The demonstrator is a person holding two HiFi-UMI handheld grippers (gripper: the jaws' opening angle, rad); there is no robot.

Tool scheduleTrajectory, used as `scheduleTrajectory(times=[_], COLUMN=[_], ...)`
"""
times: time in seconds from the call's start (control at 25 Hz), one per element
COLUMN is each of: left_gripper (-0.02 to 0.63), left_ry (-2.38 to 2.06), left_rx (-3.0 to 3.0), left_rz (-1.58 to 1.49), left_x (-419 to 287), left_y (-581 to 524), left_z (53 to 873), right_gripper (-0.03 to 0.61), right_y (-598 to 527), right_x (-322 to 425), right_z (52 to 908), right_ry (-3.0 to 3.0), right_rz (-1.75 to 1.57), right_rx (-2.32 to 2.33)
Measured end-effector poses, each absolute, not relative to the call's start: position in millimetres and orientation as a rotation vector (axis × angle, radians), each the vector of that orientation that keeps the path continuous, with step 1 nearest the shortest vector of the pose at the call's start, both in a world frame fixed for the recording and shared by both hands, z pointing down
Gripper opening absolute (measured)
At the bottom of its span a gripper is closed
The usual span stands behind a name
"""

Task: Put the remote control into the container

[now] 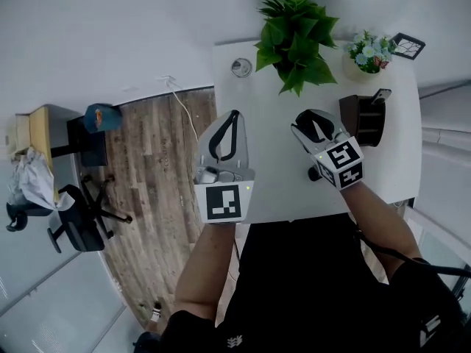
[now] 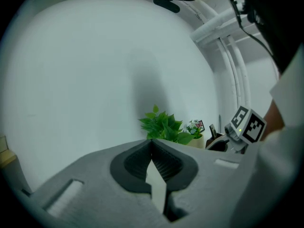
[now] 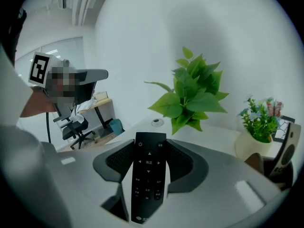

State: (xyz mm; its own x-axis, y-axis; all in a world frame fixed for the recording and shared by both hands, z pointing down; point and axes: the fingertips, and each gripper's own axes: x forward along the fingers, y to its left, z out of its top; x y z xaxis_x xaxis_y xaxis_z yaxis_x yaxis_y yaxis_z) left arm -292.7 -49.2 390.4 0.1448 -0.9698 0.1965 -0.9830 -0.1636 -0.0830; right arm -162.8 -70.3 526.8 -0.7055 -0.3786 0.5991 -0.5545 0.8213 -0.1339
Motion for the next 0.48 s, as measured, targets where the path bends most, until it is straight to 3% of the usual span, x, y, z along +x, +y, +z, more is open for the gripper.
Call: scheduleTrajectory(times=[0.48], left_gripper=[0.002], left_ry=[-1.904], left_rx=[2.485], left_rz=[0.236], left_x=[-215.1], left_y=[-59.5], left_z=[338.3], right_gripper=[0.212], right_y=[-79.5], right_x=[-77.9], right_z=[457.3], right_ry=[-2.518], right_rz=[0.408], right_rx=[0.896])
